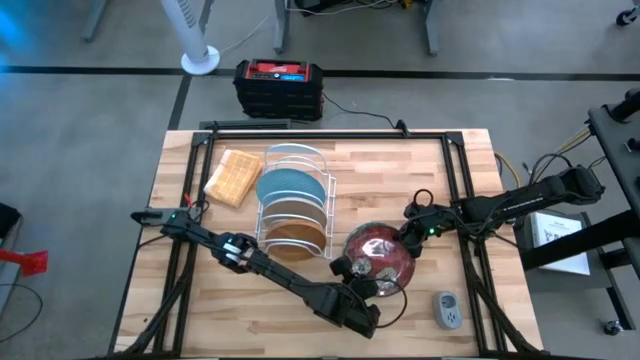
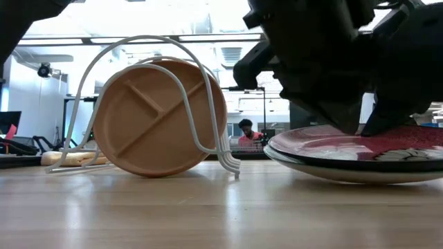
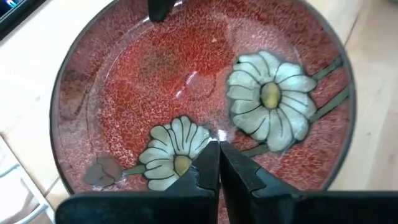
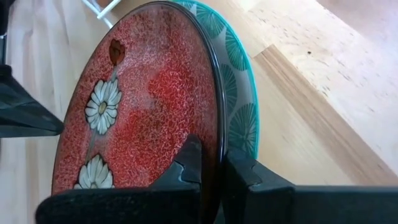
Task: Sort dishes
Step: Put the red plate into the dishwasher rack
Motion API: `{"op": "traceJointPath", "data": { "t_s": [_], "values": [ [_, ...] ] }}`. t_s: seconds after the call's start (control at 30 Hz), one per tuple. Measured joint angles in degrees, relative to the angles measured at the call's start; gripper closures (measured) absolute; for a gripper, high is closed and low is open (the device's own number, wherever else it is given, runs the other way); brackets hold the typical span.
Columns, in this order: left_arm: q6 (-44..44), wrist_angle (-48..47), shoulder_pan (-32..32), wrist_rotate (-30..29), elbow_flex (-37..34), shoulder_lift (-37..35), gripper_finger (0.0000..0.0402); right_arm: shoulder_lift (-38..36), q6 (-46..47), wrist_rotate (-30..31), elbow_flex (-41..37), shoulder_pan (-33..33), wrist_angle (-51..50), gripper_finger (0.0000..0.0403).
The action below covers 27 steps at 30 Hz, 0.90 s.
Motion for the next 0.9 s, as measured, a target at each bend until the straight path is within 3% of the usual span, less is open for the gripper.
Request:
{"op": "traceJointPath", "data": {
  "t_s": [0.5,0.9],
  "values": [
    [6.0,3.1,-0.1,-0.1,0.1,-2.8,0.0401,0.0,0.3,1.9,-2.0,0.0,0.0,0.0373],
    [4.2,3.1,-0.2,0.7,0.1,-3.7,0.0401,-0.1,-0.7,2.7,-1.6,0.0,1.2,0.0384]
  ]
}}
